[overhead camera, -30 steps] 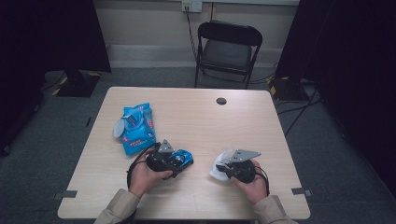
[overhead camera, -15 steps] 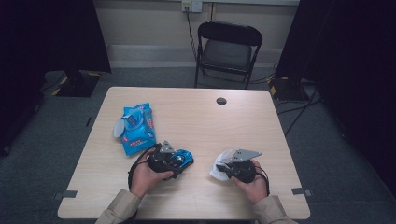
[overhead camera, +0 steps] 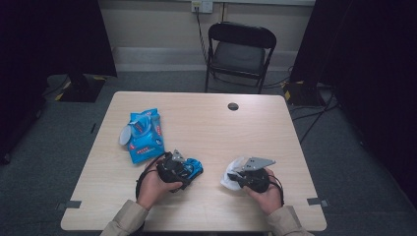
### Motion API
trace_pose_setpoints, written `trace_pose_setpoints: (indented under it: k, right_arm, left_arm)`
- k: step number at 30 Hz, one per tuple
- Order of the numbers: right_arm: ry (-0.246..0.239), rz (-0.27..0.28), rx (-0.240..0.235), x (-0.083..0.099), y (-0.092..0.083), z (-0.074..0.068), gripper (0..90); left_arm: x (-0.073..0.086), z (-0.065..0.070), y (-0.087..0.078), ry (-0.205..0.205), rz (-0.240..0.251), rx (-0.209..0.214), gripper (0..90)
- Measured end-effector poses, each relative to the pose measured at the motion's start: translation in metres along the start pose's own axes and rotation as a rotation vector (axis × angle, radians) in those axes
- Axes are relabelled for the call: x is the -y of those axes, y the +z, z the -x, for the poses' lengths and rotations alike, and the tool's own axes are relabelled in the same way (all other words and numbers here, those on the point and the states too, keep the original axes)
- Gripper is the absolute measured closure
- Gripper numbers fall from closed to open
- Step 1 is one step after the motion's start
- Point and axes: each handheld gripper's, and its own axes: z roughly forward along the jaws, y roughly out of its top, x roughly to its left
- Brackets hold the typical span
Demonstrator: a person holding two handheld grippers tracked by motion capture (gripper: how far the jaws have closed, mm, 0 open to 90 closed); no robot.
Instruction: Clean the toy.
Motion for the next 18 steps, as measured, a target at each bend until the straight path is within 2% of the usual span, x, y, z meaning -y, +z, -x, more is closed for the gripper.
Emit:
trace_pose_setpoints:
  k: [3,7,10,13,18]
  right_arm:
    - [0.000,-0.001,-0.001,0.0000,0.0006,-0.0004,85.7]
    - [-0.002,-0.003,-0.002,-0.0001,0.0013,-0.0010,85.6]
    - [-0.002,-0.002,-0.002,-0.0006,0.0013,-0.0015,85.6]
    - [-0.003,-0.002,-0.003,-0.0006,0.0019,-0.0018,85.6]
    - [-0.004,-0.002,-0.002,-0.0005,0.0017,-0.0015,85.6]
  left_arm:
    - [-0.0003,0.0009,0.0006,0.002,-0.025,0.008,21.0]
    - [-0.0012,0.0026,0.0027,0.029,-0.024,-0.006,19.9]
    - [-0.0030,0.0032,0.0025,0.025,-0.022,-0.016,25.6]
    - [-0.0048,0.0035,0.0017,0.021,-0.045,-0.016,25.8]
    - [-0.0048,0.0044,0.0010,0.009,-0.050,-0.017,25.9]
